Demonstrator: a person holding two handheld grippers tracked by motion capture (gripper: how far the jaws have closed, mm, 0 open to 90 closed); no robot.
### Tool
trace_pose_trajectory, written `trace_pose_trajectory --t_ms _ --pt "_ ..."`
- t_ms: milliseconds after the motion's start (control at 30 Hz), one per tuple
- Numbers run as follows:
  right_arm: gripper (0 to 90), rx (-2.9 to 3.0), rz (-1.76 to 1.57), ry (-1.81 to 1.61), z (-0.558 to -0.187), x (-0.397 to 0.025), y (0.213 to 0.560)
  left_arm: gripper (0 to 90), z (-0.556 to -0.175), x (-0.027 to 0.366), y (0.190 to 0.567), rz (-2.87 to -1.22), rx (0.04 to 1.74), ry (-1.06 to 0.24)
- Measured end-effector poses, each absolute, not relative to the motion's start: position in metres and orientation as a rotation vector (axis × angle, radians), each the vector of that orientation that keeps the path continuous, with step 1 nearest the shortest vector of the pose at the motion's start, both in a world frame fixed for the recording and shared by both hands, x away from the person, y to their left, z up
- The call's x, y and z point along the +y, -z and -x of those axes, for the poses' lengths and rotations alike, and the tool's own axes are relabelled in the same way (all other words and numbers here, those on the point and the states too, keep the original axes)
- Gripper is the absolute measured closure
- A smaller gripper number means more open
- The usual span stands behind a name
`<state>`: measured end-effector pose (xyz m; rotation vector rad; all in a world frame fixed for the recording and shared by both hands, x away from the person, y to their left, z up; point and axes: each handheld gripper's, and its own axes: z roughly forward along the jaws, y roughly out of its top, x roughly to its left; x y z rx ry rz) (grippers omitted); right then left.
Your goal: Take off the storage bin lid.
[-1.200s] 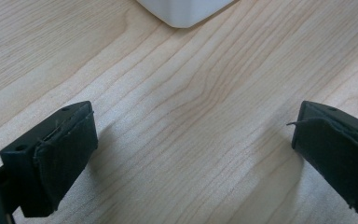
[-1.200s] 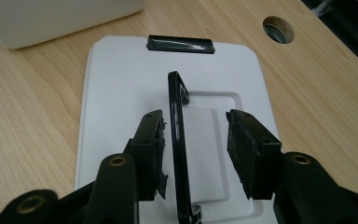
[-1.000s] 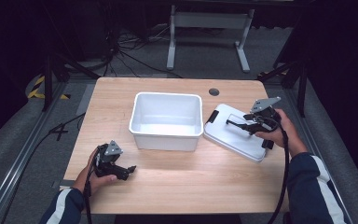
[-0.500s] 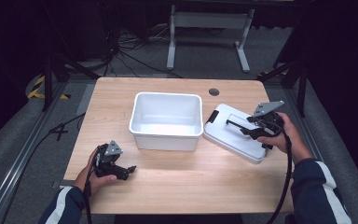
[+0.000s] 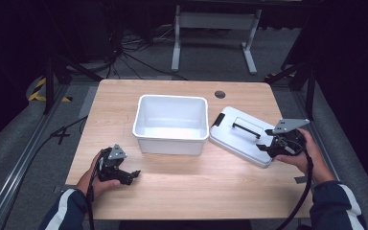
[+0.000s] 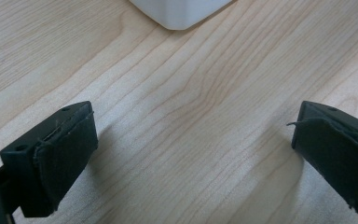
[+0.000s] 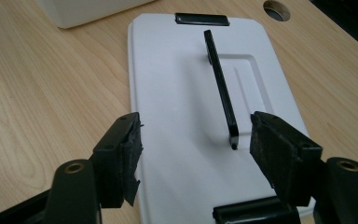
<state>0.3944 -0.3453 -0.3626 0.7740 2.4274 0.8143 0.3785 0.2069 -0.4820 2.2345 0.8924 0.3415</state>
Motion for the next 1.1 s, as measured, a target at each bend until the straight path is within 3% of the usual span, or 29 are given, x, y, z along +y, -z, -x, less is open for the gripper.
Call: trace_pose_trajectory --t_ms 433,700,1100 --pt "27.3 2.365 -0.826 -0.843 -0.357 -0.361 0.387 0.6 -0.378 0.207 0.482 -2.233 0.894 -0.342" --pt "26.4 2.334 -0.931 -0.872 -0.333 -0.373 0.420 0.6 -0.378 0.207 0.482 -2.233 0.893 -0.342" --pt "21.3 2.322 -1.150 -0.965 -0.326 -0.396 0.464 0.6 -0.379 0.206 0.482 -2.237 0.892 -0.341"
